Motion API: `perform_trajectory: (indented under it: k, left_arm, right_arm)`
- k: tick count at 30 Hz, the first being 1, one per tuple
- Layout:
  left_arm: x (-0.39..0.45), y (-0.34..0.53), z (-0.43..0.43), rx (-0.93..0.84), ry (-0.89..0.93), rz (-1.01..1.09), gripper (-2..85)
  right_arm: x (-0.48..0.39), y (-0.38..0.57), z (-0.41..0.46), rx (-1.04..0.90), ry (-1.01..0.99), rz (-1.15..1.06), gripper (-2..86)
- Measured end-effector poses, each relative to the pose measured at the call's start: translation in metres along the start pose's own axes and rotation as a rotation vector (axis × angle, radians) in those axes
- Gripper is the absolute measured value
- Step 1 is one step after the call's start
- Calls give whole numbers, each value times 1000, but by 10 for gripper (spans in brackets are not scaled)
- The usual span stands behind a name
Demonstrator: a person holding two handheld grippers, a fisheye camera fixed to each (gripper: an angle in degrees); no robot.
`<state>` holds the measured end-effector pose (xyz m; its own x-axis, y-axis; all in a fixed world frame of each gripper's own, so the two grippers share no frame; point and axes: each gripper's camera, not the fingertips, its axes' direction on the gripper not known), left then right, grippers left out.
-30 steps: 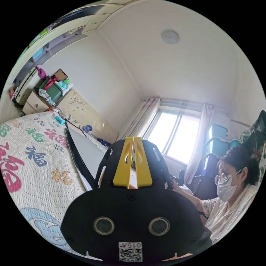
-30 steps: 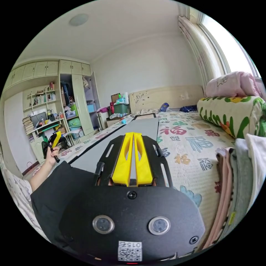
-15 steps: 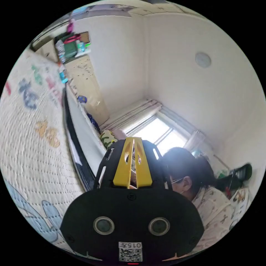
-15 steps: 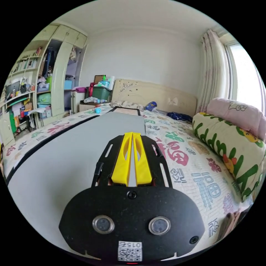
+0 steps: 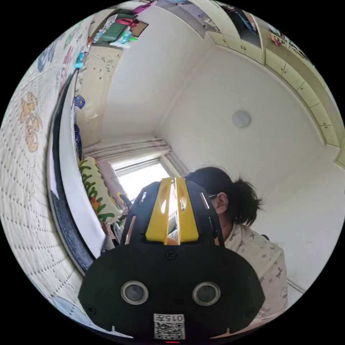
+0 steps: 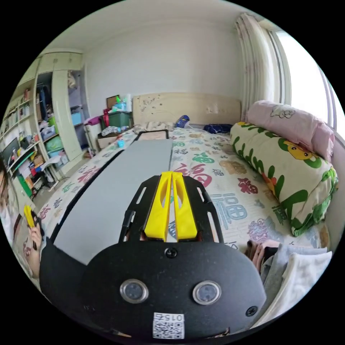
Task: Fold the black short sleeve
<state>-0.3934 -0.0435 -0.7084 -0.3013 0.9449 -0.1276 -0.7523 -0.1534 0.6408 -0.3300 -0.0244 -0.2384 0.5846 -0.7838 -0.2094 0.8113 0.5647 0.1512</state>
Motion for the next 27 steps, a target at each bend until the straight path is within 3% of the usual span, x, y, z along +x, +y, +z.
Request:
perform_trajectory:
  k: [8,15,21,27]
  left_arm:
    - [37,85,27,47,1,83,-3]
    - [53,144,96,-120,-167,177,-5]
    - [75,181,118,-118,-373,299,-4]
    - [63,187,152,-190,-345,274,4]
  right_arm:
    - [-72,102,-94,161,-188,-68,-10]
    - [-44,154,-188,138,-368,-147,-7]
    - [-44,202,-264,21,-335,-252,-10]
    - [-22,202,-304,82,-189,-179,-10]
